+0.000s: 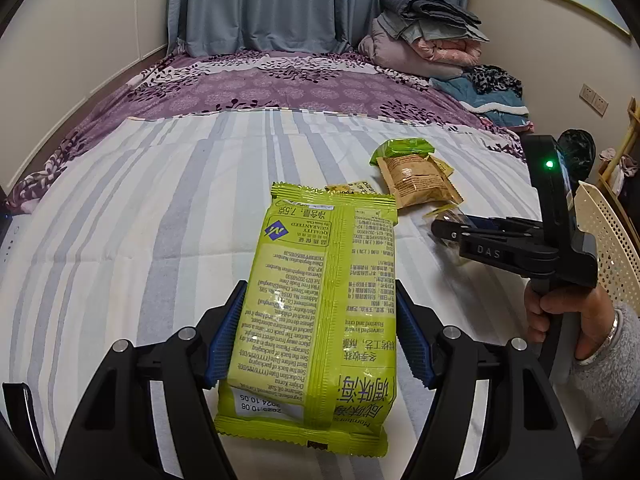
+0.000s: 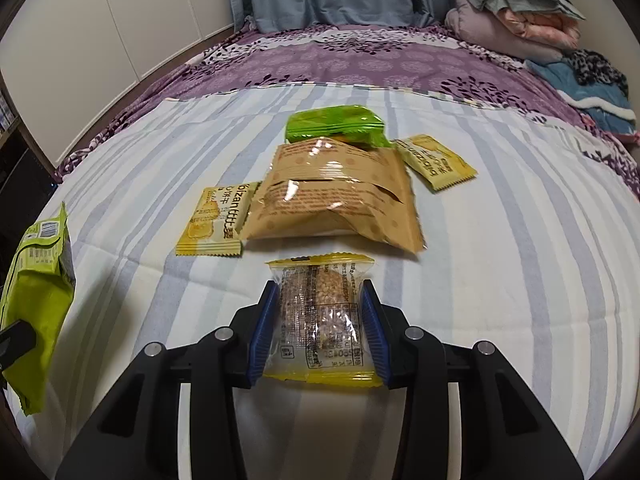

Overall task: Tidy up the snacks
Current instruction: 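Grasp the clear granola bar with the right tool while the left tool holds the green bag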

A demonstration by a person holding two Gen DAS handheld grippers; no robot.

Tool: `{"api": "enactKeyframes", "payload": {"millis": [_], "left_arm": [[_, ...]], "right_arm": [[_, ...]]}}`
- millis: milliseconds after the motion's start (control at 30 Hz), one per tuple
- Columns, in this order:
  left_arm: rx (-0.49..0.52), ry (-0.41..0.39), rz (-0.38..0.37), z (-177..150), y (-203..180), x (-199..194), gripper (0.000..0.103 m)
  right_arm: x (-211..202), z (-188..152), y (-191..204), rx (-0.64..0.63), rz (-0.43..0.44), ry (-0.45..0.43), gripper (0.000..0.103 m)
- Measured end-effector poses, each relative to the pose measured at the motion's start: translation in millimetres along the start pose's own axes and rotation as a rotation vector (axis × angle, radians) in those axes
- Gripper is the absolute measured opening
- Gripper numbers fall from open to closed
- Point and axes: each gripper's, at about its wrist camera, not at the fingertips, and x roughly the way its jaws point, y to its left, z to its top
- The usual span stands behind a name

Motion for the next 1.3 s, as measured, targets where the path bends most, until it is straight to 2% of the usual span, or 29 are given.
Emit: {"api": "enactKeyframes", "payload": {"millis": [433, 600, 767, 833, 967, 1067, 1133, 1300], "left_arm": [[0.042, -0.032, -0.013, 6.6, -28.0, -15.9, 0.07], [0.056, -0.042, -0.017, 9.1, -37.9, -20.1, 0.07], [0.067, -0.043, -0.017, 8.1, -42.1, -23.7, 0.07], [0.063, -0.043, -0.017, 8.0, -42.3, -23.6, 0.07], [0.054, -0.038, -0.016, 6.6, -41.5, -23.4, 0.07], [0.051, -0.035, -0.016, 7.6, -38.5, -20.7, 0.07], [0.049, -0.035, -0.018, 7.8, -38.1, -20.2, 0.07], [0.052, -0.04, -0.02, 8.0, -39.2, -20.2, 0.07]], "right_arm": [[-53.7, -21.5, -34.9, 0.087, 0.022, -0.077, 0.038], [-51.2, -25.5, -41.5, 0.096, 0.032, -0.064, 0.039], [-33.4, -20.1, -37.7, 0.084, 0.042, -0.039, 0.042], [-27.8, -18.1, -33.0, 0.068, 0.046, -0.031, 0.056], [-17.1, -16.0, -23.9, 0.03, 0.039, -0.014, 0.057], [-11.6, -17.2, -22.1, 0.015, 0.018, -0.004, 0.052], [-12.0, -16.4, -23.0, 0.006, 0.004, -0.005, 0.04], [-24.4, -21.0, -27.8, 0.016, -0.008, -0.026, 0.038]]}}
